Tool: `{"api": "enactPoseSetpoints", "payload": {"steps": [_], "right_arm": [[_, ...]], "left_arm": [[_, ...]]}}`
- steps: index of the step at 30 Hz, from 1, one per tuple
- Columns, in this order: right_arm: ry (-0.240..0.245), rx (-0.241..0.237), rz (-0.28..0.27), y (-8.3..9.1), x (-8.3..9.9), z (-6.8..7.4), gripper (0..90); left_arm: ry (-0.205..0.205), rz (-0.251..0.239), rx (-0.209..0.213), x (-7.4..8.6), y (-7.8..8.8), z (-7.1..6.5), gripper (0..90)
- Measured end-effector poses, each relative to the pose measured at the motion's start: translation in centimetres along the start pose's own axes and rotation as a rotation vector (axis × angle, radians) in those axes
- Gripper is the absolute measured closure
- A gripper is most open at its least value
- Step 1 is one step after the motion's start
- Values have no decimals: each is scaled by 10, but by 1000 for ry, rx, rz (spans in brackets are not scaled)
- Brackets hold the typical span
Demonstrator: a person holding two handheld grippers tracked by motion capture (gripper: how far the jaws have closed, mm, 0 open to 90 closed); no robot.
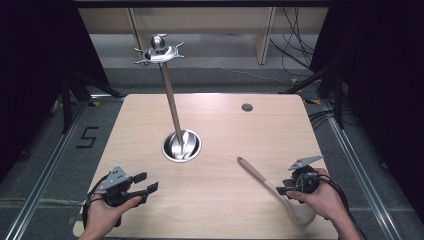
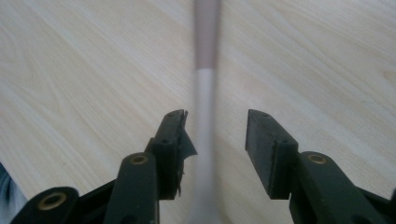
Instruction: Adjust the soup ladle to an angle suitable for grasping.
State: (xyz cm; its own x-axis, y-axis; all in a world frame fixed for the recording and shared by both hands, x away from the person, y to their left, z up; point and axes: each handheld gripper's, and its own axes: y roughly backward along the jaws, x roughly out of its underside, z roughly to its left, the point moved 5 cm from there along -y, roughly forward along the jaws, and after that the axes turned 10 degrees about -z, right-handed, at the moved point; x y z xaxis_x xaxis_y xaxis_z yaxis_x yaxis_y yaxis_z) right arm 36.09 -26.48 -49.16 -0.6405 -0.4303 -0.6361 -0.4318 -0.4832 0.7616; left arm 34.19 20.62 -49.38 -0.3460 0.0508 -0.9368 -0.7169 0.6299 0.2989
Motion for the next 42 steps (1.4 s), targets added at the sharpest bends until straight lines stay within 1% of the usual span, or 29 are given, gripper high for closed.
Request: {"api": "enactPoseSetpoints", "payload": {"steps": [1,3,4,5,6,7,8,9,10,11,12,13,14,15,16,17,18,21,25,26,27,28,29,30,32,33,38,41,42], "right_arm": [[0,0,0,0,0,0,599],[22,-4,24,-1,0,0,621],[19,0,37,-1,0,0,621],[33,4,74,-3,1,-1,622],[8,31,113,-2,1,1,626],[42,21,111,-4,0,-1,631],[77,-1,106,-5,-3,-1,632],[84,-5,111,-7,-4,0,630],[84,-5,111,-7,-4,0,630],[103,-13,132,-10,-8,2,630],[116,-9,159,-11,-9,3,631],[116,-9,159,-11,-9,3,631],[140,-11,179,-12,-11,4,639],[142,-9,198,-14,-13,7,647],[154,-10,219,-15,-16,8,652],[174,-11,250,-17,-19,9,674],[174,-11,250,-17,-19,9,674],[178,-7,310,-20,-27,14,694],[199,-8,345,-25,-32,15,693],[201,-8,347,-26,-33,15,693],[191,-11,355,-28,-33,16,692],[193,-8,357,-29,-34,15,695],[176,-7,360,-31,-35,16,704],[180,-6,360,-32,-36,15,708],[171,-5,367,-34,-36,15,708],[180,-5,371,-35,-37,13,707],[177,6,381,-40,-39,13,703],[175,26,385,-47,-41,13,694],[187,32,387,-48,-42,11,693]], "left_arm": [[0,0,0,0,0,0,387],[-9,6,0,0,-1,0,386],[-8,5,1,0,-2,1,386],[11,5,2,0,-4,0,385],[8,10,8,1,-4,0,382],[5,12,10,2,-5,0,381],[-12,27,7,2,-4,1,380],[1,16,11,3,-5,0,378],[1,16,11,3,-5,0,377],[17,23,17,5,-4,-1,376],[5,28,19,5,-4,0,375],[5,28,19,5,-4,0,374],[2,26,20,5,-4,0,374],[-7,22,28,5,-4,0,374],[-6,35,28,5,-2,-1,373],[-1,30,24,5,-2,-2,372],[-15,29,22,5,0,-1,372],[-35,31,25,4,0,-1,371],[-17,43,25,6,-2,-3,366],[-36,52,27,6,-1,-3,365],[-39,52,29,6,-1,-2,364],[-16,44,30,6,-3,-3,364],[-27,53,37,6,-2,-2,364],[-14,56,34,7,-3,-3,363],[-15,61,25,8,-3,-3,363],[-18,62,29,8,-2,-3,363],[-18,60,43,8,-2,-4,362],[-19,62,44,8,-2,-3,362],[-18,59,43,8,-2,-4,361]]}}
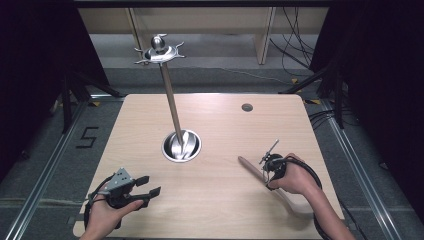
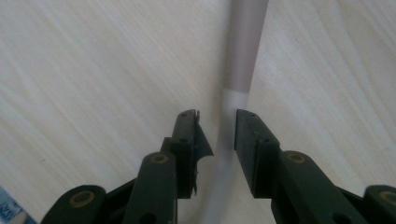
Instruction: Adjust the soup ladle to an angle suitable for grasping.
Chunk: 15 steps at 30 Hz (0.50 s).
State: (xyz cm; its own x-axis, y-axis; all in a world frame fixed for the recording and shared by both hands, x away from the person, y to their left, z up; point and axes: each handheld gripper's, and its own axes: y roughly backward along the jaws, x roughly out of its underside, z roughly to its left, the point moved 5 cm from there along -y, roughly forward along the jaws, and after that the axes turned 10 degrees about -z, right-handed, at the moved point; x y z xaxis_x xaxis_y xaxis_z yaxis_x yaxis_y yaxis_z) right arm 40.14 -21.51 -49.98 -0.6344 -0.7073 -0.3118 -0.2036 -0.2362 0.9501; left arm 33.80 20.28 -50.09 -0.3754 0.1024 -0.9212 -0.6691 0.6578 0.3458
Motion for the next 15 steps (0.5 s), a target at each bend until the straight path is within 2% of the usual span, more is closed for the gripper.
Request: {"api": "enactPoseSetpoints", "payload": {"steps": [3,5,6,7,9,10,13,14,15], "right_arm": [[2,17,9,-3,-3,-3,692],[-13,16,20,-4,-3,-1,680],[-17,-2,18,-5,-6,0,696],[11,11,22,-5,-7,-2,706],[23,28,34,-7,-8,-3,708],[7,28,44,-7,-9,-2,707],[12,11,56,-12,-8,-1,699],[33,2,62,-13,-8,-1,703],[31,-10,53,-16,-7,0,708]], "left_arm": [[-1,2,4,0,0,0,361],[0,3,4,0,0,-1,360],[-7,1,10,0,-1,-1,360],[-7,1,10,0,-1,-1,360],[-5,7,6,1,0,0,359],[4,6,5,1,0,-1,359],[3,7,5,1,0,0,358],[4,7,2,1,0,-1,358],[-14,7,11,1,0,0,358]]}}
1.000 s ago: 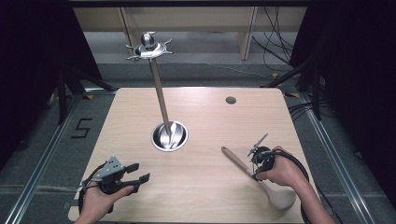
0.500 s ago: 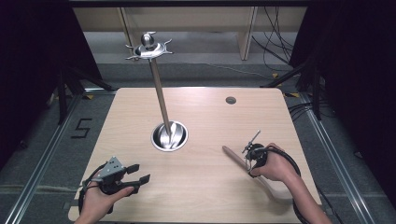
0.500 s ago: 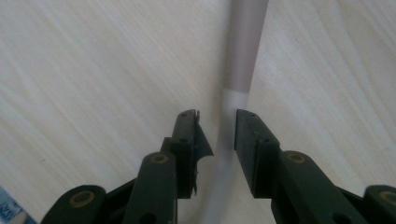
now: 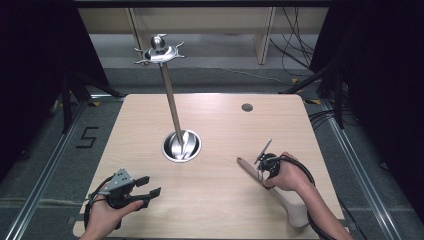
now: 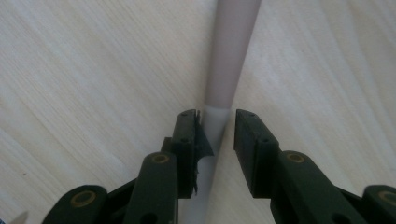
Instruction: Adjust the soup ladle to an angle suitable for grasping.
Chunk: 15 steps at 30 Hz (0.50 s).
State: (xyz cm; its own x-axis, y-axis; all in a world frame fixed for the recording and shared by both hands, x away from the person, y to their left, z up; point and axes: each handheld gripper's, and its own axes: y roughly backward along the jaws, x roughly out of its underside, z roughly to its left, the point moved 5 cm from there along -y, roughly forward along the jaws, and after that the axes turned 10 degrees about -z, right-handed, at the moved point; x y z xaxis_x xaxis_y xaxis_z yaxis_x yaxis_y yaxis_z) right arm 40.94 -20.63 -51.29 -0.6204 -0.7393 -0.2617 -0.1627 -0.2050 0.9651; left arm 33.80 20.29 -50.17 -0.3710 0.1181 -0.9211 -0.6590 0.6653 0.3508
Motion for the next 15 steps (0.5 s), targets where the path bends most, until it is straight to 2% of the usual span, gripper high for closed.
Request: {"api": "enactPoseSetpoints", "payload": {"steps": [1,2,3,7,9,10,12,13,15], "right_arm": [[0,0,0,0,0,0,708],[18,2,12,-3,0,-1,718],[-21,6,26,-3,0,2,723],[-29,7,38,-5,1,1,742],[-14,2,33,-5,1,0,745],[-22,-3,24,-5,1,1,747],[-37,-3,20,-5,2,2,751],[-22,-7,3,-5,3,1,754],[-42,-19,-15,-5,4,3,765]], "left_arm": [[0,0,0,0,0,0,358],[19,5,-19,1,0,-1,358],[19,5,-19,1,0,-1,357],[8,6,-11,1,0,0,356],[8,3,-6,1,0,0,356],[25,3,-11,1,0,-1,355],[24,4,-11,1,0,-1,355],[25,3,-11,1,0,-1,355],[25,4,-11,2,0,-1,355]]}}
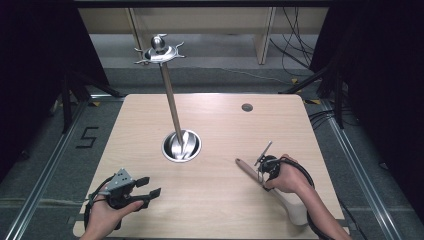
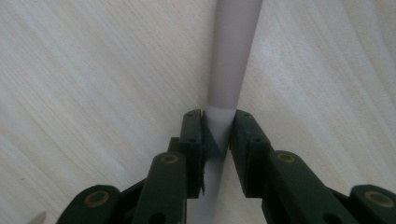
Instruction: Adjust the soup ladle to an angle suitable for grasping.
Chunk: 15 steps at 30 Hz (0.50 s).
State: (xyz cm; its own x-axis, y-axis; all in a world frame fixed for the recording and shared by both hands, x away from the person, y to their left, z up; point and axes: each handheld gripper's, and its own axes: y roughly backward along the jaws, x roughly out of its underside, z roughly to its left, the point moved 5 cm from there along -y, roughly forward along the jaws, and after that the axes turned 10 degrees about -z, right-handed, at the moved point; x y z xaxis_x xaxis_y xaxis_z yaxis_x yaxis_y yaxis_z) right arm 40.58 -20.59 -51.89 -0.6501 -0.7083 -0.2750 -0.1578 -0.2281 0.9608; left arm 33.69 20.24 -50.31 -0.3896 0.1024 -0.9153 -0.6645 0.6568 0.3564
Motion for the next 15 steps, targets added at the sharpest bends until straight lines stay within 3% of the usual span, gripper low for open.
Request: {"api": "enactPoseSetpoints", "payload": {"steps": [1,2,3,7,15], "right_arm": [[18,-12,-9,0,1,0,772],[1,-14,-15,1,1,2,778],[29,-13,-33,0,1,1,780],[35,0,-52,4,3,2,781],[7,-1,-122,17,6,1,782]], "left_arm": [[-12,1,6,0,0,0,355],[-14,-3,9,0,0,0,355],[-14,-3,8,0,0,0,355],[-13,-2,9,0,0,0,354],[-13,5,8,0,0,1,354]]}}
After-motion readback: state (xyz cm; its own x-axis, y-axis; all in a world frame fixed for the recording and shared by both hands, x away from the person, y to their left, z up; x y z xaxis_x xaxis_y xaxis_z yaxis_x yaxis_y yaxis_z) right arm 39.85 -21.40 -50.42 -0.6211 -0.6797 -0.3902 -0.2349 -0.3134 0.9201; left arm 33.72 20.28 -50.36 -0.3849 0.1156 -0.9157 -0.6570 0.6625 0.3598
